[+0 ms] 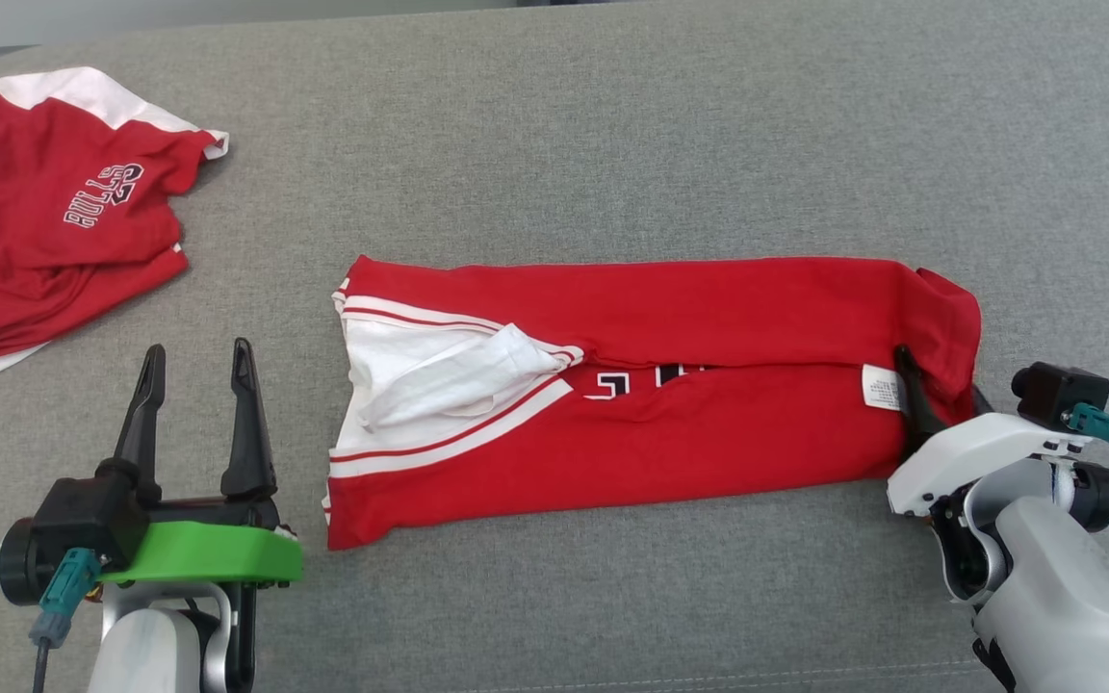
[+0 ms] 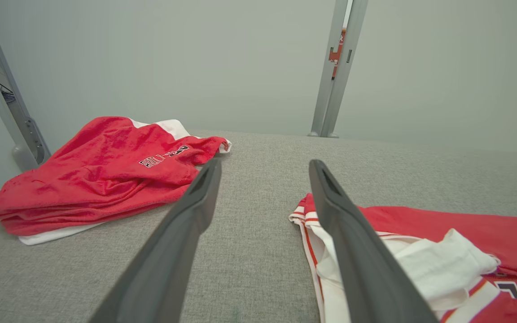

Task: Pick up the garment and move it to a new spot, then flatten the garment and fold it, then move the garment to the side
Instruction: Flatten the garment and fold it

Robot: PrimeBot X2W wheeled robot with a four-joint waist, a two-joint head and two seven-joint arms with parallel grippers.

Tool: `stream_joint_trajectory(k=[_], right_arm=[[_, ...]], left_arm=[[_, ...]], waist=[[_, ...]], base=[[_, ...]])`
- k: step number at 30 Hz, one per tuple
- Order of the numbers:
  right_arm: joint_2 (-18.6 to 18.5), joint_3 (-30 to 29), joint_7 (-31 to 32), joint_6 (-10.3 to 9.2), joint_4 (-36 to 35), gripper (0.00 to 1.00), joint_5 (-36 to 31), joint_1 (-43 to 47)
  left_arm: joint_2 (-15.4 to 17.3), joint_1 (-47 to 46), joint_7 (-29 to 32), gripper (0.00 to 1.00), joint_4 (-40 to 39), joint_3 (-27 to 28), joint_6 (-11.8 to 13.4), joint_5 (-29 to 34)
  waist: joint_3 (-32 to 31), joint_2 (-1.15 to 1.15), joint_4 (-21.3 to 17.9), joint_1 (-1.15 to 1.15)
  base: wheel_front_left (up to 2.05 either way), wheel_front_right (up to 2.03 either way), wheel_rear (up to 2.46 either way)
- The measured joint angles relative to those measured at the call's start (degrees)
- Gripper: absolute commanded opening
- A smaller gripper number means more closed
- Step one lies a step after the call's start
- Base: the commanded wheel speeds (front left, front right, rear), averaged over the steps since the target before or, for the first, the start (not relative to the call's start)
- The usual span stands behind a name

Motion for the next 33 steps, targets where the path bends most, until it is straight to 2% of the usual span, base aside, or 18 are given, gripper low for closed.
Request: stream_joint_trajectory(k=[5,14,19,22,27,33], right_arm=[[-0.57,0.92,0.02,0.05,0.97,0.00,2.15,-0.96],[-8.59,-6.02,0.12,0.03,0.87,0.00,3.36,-0.90],[-10.67,-7.90,0.13,0.02,0.12,0.00,2.97,-0.61],[-9.92,-7.56,0.12,0.01,-1.81,0.00,2.58,-0.63],[-6.55,-5.00,0.12,0.01,-5.43,0.00,2.32,-0.63],[-1.89,0.73,0.93,0.00,-11.15,0.00,2.77,-0.37]], left_arm=[[-0.52,0.08,0.00,1.00,0.24,1.18,-0.59,1.18],[-0.76,1.62,0.00,1.00,0.30,2.71,-1.11,2.33],[-0.78,2.45,0.00,1.00,0.14,3.33,-1.16,2.43],[-0.79,2.75,0.00,1.00,0.02,3.20,-1.14,2.33],[-0.81,3.03,0.00,1.00,0.12,2.80,-0.99,1.99],[-0.83,3.23,0.00,1.00,0.44,2.88,-0.91,1.99]], waist=[[-0.57,0.00,-0.15,0.00],[-2.89,0.00,-1.08,0.00],[-4.15,0.00,-1.89,0.00],[-4.61,0.00,-2.32,0.00],[-5.37,0.00,-2.55,0.00],[-5.93,0.00,-1.76,0.00]], base=[[0.00,0.00,0.00],[0.00,0.00,0.00],[0.00,0.00,0.00],[0.00,0.00,0.00],[0.00,0.00,0.00],[0.00,0.00,0.00]])
